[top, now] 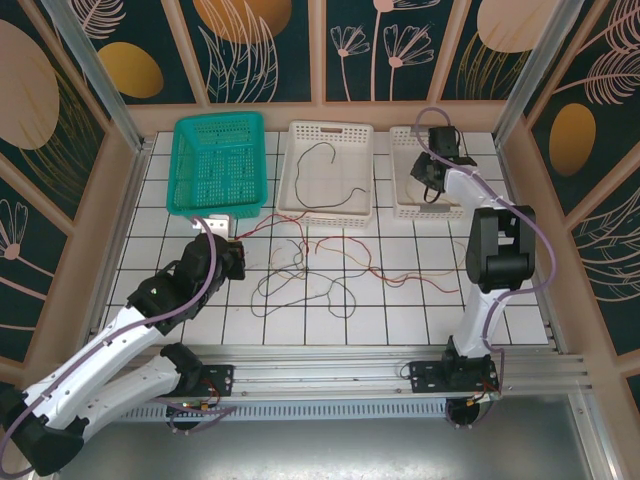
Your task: Untangle the cables
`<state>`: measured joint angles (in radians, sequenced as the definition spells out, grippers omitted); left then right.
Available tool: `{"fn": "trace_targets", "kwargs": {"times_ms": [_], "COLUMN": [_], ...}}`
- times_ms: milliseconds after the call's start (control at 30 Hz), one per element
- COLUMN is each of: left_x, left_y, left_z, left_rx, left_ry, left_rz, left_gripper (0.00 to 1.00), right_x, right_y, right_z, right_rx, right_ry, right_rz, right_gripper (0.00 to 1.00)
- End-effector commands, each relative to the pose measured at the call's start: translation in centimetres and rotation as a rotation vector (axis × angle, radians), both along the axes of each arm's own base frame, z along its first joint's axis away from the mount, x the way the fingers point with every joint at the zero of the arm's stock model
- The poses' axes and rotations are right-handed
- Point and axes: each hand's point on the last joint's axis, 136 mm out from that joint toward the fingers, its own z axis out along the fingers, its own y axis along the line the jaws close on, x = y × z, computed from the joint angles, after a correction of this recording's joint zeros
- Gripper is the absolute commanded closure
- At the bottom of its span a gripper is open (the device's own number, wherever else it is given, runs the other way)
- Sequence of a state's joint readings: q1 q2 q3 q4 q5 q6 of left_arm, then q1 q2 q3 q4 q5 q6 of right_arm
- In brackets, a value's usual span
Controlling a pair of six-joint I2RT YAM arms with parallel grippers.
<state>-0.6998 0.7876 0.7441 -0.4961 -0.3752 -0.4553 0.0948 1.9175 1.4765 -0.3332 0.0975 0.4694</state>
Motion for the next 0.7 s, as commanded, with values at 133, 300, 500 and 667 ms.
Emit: {"fn": "trace_targets", "kwargs": {"times_ms": [133, 300, 500, 667], "left_x": [0.4, 0.4, 0.4, 0.5], "left_y": [-0.2, -0.4, -0.4, -0.4], "left_z": [0.4, 0.2, 0.1, 0.1], "left_rx": [-0.002, 0.001, 0.002, 0.003], "left_ry": [-0.024, -0.017, -0.014, -0.014], "left_rz": [-0.009, -0.013, -0.014, -0.016], "left_gripper": [1.00, 1.00, 1.00, 1.00], "right_x": [-0.1, 0.1, 0.3, -0.2], "right_y": [-1.2, -1.3, -1.2, -0.5], "right_z": [6.6, 8.9, 9.6, 10.1], "right_rx": [-0.036, -0.038, -0.030, 0.014], "right_ry": [-0.140, -0.195, -0.203, -0.220], "right_rz": [-0.030, -0.031, -0.030, -0.007], "right_gripper": [0.53, 0.49, 0.48, 0.48]}}
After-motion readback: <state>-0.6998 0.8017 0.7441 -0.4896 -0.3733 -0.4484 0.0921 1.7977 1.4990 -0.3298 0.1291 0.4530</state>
